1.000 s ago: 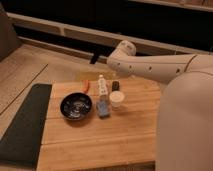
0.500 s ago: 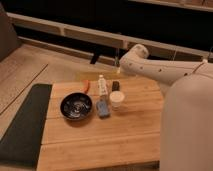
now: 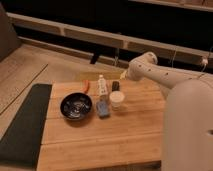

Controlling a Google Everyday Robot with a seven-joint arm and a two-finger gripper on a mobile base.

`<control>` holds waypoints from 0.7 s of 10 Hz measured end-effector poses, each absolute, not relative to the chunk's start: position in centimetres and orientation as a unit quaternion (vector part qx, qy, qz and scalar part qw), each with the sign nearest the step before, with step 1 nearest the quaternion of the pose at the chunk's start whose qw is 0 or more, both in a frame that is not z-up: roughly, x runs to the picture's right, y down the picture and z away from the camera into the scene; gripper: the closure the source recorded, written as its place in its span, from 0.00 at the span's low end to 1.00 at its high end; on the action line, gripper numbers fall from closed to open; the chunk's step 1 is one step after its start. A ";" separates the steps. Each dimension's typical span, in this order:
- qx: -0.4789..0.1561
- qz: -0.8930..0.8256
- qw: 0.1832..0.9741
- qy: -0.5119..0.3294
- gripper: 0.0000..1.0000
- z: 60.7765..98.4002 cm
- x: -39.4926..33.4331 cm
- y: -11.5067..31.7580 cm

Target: Place the eraser in the ceramic cup

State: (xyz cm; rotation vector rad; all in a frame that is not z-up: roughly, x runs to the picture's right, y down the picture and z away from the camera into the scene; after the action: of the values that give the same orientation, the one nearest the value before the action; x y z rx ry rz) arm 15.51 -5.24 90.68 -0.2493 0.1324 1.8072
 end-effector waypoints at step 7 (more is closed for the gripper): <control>-0.048 0.791 0.603 0.093 0.35 91.4 19.3 -5.9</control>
State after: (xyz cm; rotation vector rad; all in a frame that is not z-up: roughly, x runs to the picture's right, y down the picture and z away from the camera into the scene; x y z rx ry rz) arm 19.31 -5.95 91.42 -0.1107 0.2155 1.8305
